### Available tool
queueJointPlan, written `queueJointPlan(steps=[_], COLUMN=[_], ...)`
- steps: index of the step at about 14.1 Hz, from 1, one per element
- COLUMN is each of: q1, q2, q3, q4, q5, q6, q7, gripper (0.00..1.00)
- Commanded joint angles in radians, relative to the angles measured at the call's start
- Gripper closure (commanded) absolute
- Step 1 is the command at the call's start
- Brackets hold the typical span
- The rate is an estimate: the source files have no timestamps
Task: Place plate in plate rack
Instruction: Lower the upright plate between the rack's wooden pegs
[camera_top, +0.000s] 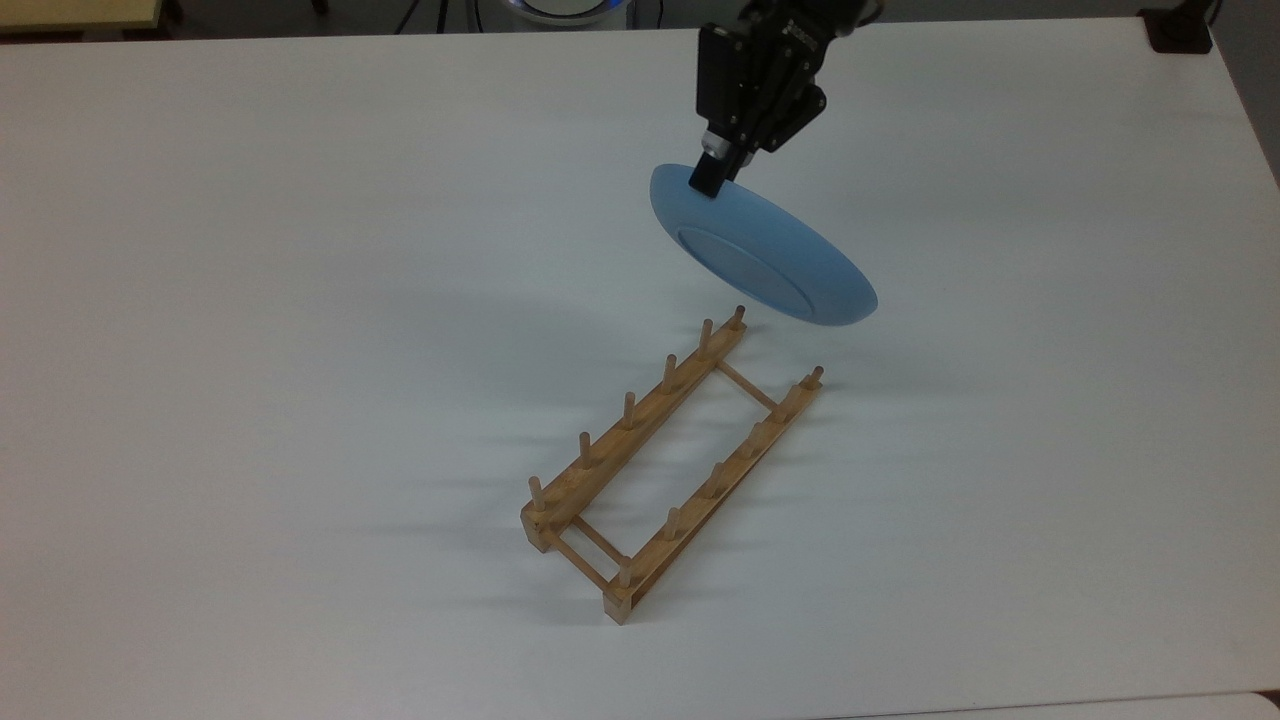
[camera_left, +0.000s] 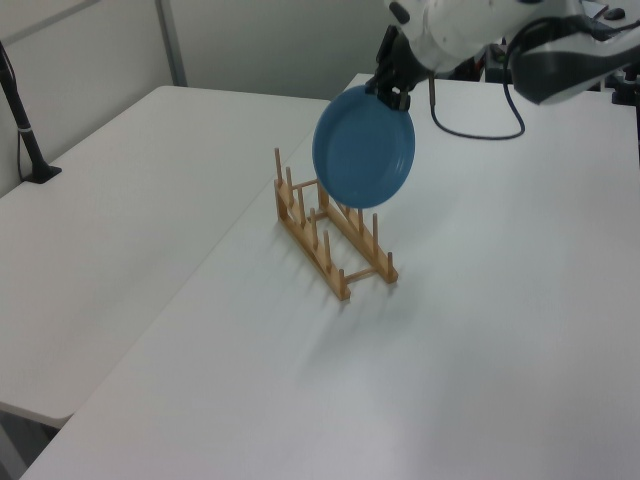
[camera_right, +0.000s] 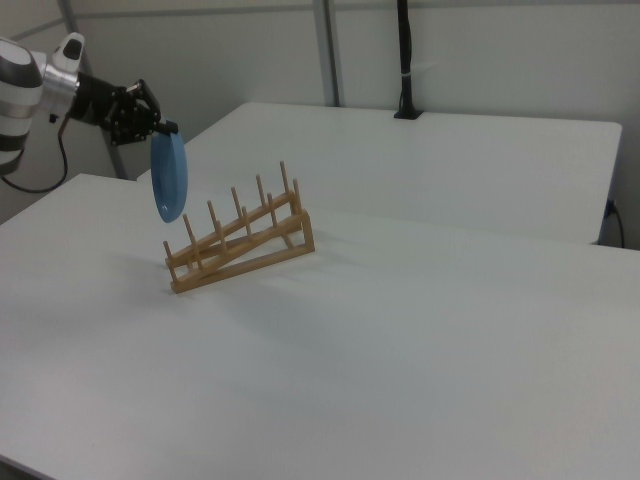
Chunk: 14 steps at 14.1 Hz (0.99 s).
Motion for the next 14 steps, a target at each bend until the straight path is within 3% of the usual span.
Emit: queueJointPlan(steps=[1, 6, 14], q1=[0.014, 0.067, 0.023], q2=[0.031, 0.078, 0.086], q3=[0.020, 0.020, 0.009], q4=[-0.007, -0.004, 0.026], q5=[-0.097, -0.183, -0.259], q6=[-0.046, -0.116, -0.109], q7=[0.079, 0.139, 0.217], gripper=[1.00, 1.00, 1.00])
